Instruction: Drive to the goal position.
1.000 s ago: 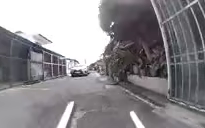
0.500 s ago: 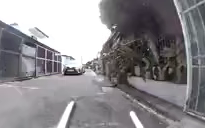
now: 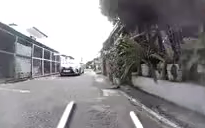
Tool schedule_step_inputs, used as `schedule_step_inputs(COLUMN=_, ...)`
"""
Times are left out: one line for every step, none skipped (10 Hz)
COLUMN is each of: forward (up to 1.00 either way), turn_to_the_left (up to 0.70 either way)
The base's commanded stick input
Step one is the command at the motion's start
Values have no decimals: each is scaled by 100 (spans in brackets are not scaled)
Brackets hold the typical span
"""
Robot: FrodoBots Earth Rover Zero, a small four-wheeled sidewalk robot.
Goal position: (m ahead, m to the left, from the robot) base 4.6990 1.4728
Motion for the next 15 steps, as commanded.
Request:
schedule_step_inputs(forward=85, turn_to_the_left=0)
schedule_step_inputs(forward=85, turn_to_the_left=0)
schedule_step_inputs(forward=85, turn_to_the_left=0)
schedule_step_inputs(forward=85, turn_to_the_left=0)
schedule_step_inputs(forward=85, turn_to_the_left=0)
schedule_step_inputs(forward=85, turn_to_the_left=0)
schedule_step_inputs(forward=85, turn_to_the_left=0)
schedule_step_inputs(forward=85, turn_to_the_left=0)
schedule_step_inputs(forward=85, turn_to_the_left=2)
schedule_step_inputs(forward=85, turn_to_the_left=17)
schedule_step_inputs(forward=85, turn_to_the_left=33)
schedule_step_inputs(forward=85, turn_to_the_left=32)
schedule_step_inputs(forward=85, turn_to_the_left=15)
schedule_step_inputs(forward=85, turn_to_the_left=0)
schedule_step_inputs(forward=85, turn_to_the_left=0)
